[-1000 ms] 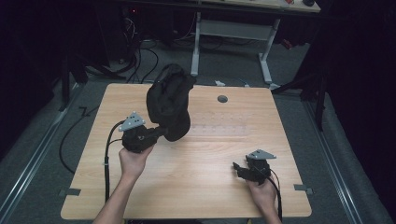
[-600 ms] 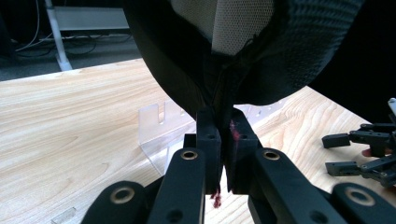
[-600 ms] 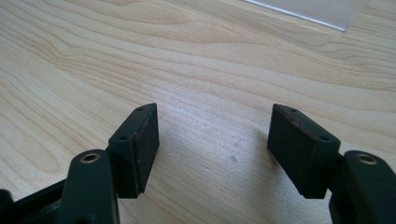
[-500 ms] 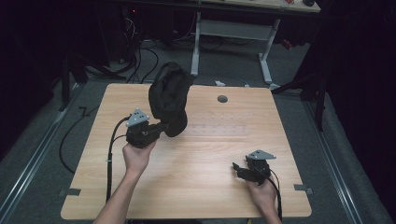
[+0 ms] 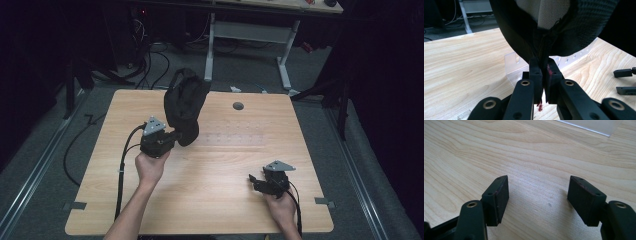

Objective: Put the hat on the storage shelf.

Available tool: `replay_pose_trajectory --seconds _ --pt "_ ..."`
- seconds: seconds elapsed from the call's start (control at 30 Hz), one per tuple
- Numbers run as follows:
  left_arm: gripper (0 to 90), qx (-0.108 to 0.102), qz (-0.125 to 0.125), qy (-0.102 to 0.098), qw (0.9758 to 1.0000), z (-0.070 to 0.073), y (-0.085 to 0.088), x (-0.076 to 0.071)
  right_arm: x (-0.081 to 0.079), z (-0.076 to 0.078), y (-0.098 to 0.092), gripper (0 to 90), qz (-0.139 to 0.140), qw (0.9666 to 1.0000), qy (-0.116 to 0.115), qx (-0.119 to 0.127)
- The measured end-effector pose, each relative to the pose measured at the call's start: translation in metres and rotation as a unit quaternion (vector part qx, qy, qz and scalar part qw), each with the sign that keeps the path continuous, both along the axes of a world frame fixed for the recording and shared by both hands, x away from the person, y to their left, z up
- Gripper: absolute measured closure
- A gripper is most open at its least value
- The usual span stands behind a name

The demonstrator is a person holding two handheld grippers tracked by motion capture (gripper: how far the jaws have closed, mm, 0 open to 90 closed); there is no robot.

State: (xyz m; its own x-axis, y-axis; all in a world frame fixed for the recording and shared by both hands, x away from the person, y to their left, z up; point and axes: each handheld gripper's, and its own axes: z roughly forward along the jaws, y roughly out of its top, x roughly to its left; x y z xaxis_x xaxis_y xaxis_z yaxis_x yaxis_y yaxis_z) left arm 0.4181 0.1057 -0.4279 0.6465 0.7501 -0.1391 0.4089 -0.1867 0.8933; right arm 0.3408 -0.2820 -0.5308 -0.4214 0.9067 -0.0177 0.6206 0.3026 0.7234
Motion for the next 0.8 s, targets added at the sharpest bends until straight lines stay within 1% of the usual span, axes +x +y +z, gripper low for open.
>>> replay_pose_trajectory --seconds 0.13,0.23,0.33,0.37,0.6,0.67,0.8 --pt "86.1 0.007 -0.001 -0.001 1.0 -0.003 -0.002 0.001 0.0 0.0 0.0 34.0 0.001 1.0 -0.001 -0.001" --pt "86.1 0.009 -0.001 0.001 1.0 -0.005 -0.004 0.002 0.0 0.0 0.0 34.0 0.001 1.0 -0.001 -0.001" --pt "86.0 0.006 -0.001 0.011 0.9999 -0.009 -0.005 0.004 0.0 0.0 0.0 34.0 0.0 1.0 0.0 -0.001" --pt "86.0 0.009 -0.002 0.013 0.9999 -0.01 -0.006 0.004 0.0 0.0 0.0 34.0 0.0 1.0 0.0 0.0" --pt "85.8 0.01 -0.005 0.024 0.9997 -0.016 -0.006 0.005 0.0 0.0 0.0 34.0 0.001 1.0 -0.001 -0.001" --pt "85.6 0.012 -0.008 0.031 0.9994 -0.018 -0.006 0.006 0.0 0.0 0.0 33.9 0.001 1.0 -0.002 -0.001" --pt "85.4 0.008 -0.01 0.033 0.9994 -0.019 -0.005 0.005 0.0 0.0 0.0 33.9 0.001 1.0 -0.002 -0.002"
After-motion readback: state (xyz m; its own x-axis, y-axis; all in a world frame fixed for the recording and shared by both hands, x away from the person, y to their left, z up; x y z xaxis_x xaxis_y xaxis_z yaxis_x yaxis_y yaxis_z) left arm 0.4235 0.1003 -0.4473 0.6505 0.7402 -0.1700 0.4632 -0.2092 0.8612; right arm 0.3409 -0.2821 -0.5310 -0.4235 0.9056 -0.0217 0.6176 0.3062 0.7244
